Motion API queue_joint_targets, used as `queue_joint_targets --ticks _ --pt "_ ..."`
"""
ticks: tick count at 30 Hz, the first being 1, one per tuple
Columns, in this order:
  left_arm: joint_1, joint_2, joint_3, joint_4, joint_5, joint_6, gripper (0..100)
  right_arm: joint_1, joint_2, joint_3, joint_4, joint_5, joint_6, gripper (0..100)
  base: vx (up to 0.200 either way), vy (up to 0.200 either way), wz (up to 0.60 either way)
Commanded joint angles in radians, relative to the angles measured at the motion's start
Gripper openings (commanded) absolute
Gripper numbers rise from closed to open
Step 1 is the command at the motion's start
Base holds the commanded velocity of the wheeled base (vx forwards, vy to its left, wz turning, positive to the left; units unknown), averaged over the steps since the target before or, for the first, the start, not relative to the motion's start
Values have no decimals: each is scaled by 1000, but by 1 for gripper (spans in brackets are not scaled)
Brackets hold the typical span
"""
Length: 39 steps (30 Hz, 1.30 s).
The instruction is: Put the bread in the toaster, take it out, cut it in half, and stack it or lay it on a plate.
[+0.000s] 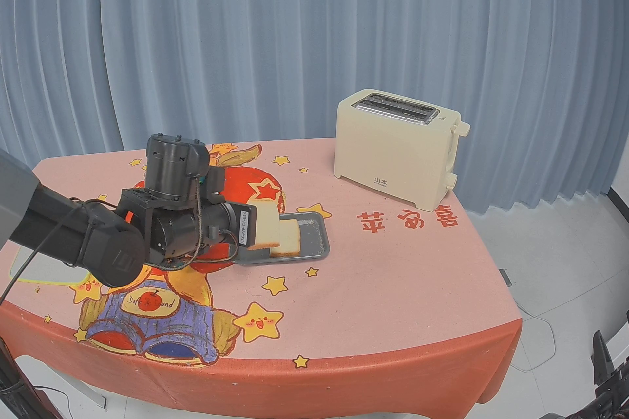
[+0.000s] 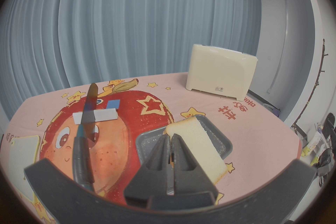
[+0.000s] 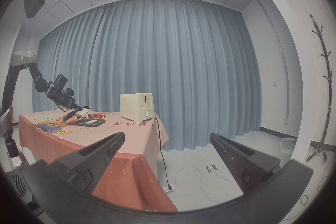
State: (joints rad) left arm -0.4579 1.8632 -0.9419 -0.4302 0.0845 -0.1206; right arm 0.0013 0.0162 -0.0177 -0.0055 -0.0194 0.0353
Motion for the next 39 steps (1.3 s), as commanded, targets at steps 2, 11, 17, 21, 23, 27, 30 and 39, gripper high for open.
queue_joint_targets --ticks 2,11,17,21,23,27,30,39 --pt "1 54 -8 -1 0 -1 0 0 -16 18 -1 -1 0 100 0 0 0" --pt "-1 85 -49 -1 -3 -1 0 0 -16 18 -1 -1 0 100 0 0 0" --pt "-2 102 -66 -1 -3 -1 0 0 -16 18 -1 1 0 100 0 0 0" --pt "-1 103 -71 -1 -20 -2 0 0 -16 18 1 1 0 100 0 0 0" --pt "-7 105 -71 -1 -28 -2 0 0 -16 18 -1 1 0 100 0 0 0" --pt "-16 110 -72 -1 -28 -2 0 0 -16 18 -1 1 0 100 0 0 0" --pt "-16 122 -72 -1 -29 1 0 0 -16 18 -1 -1 0 100 0 0 0" --pt "-15 126 -71 -22 -26 -2 100 0 -16 18 -1 1 0 100 0 0 0"
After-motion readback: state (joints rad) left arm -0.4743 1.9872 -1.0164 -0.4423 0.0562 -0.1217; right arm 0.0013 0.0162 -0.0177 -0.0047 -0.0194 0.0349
